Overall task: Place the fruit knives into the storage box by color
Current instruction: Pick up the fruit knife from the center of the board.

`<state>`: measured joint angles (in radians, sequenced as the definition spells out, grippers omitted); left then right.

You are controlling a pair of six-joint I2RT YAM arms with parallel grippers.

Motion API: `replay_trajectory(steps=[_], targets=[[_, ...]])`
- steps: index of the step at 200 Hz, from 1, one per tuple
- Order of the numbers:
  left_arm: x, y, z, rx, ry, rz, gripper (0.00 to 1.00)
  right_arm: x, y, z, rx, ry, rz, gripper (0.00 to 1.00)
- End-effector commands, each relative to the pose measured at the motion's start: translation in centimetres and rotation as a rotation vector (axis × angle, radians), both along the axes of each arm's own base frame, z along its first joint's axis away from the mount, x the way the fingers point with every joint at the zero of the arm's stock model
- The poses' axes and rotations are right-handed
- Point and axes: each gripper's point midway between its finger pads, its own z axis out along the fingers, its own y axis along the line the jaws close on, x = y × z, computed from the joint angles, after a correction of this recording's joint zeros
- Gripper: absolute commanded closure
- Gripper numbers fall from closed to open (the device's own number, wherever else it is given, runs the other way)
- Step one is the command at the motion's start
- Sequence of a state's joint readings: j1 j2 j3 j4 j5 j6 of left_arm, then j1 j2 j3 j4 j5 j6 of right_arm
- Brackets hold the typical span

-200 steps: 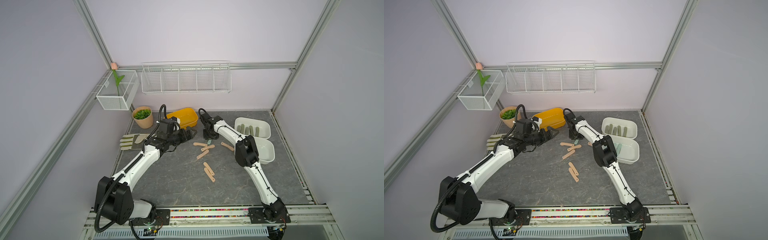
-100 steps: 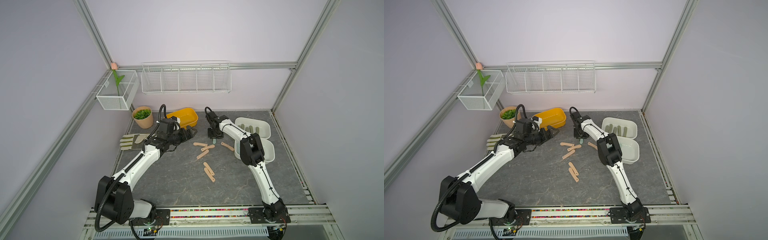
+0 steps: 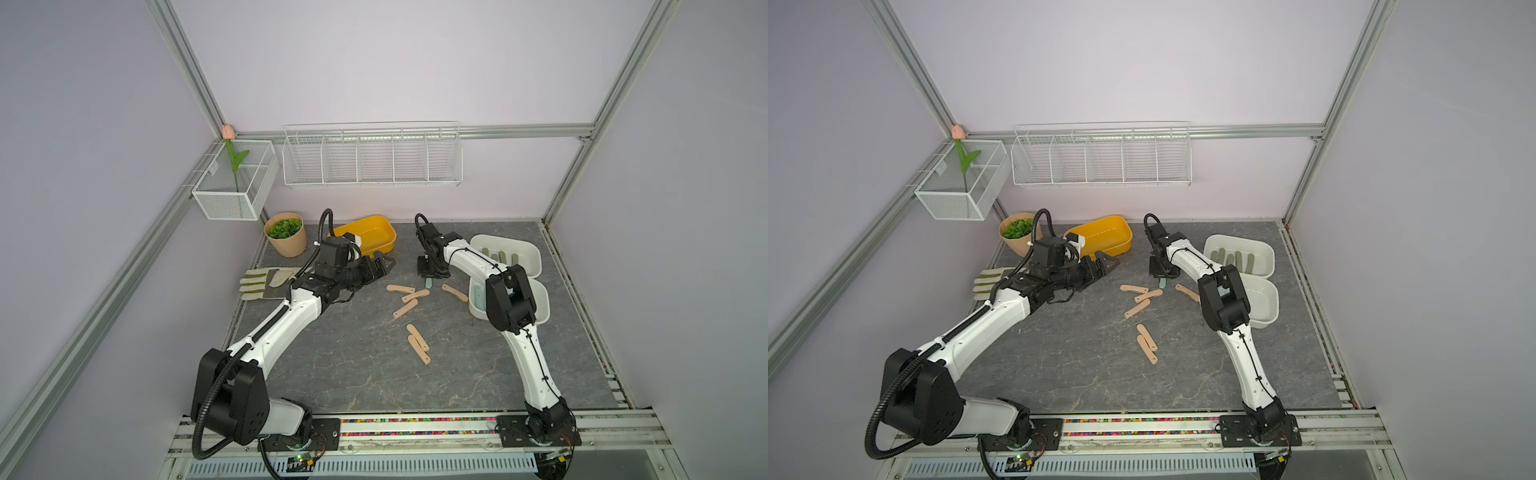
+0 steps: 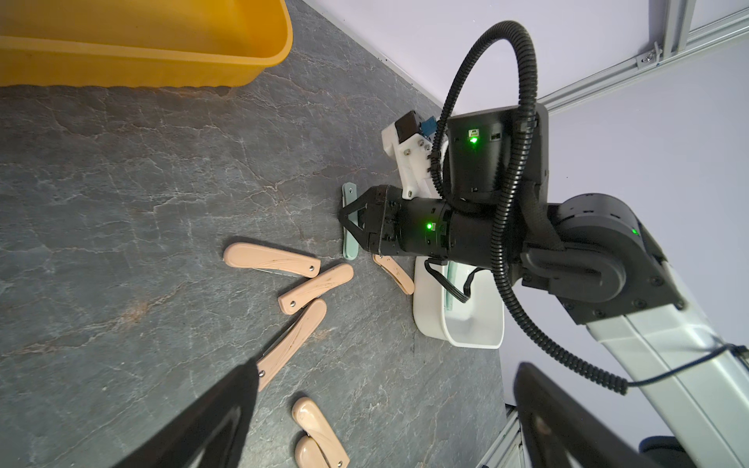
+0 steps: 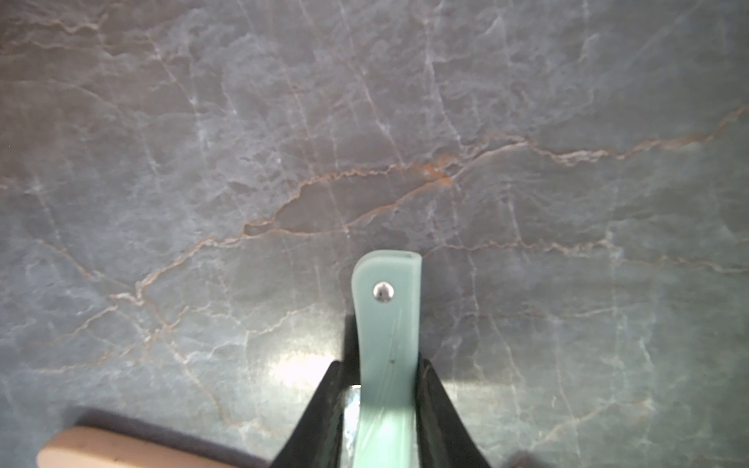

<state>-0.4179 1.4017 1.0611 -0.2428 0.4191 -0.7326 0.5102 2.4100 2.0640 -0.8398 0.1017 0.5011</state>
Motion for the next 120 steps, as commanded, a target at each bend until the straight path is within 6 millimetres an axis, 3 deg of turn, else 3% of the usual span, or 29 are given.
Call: replay_trajectory(steps=[1, 64, 120], targets=[[0.5, -0.1, 0.2, -0.018, 0.000, 0.005, 0.01, 0.5, 0.3, 3.6, 0.077, -0.052, -0.020, 0.70], [0.6, -0.7, 0.7, -0.025, -0.006, -0.001, 0.01, 0.8, -1.1, 7.0, 0.138, -0.109, -0.053, 0.70], [0.6, -4.0, 2.1, -0.025, -0.029, -0.065, 0.01, 0.0, -4.8, 11.2, 0.179, -0.186, -0.106, 0.70]])
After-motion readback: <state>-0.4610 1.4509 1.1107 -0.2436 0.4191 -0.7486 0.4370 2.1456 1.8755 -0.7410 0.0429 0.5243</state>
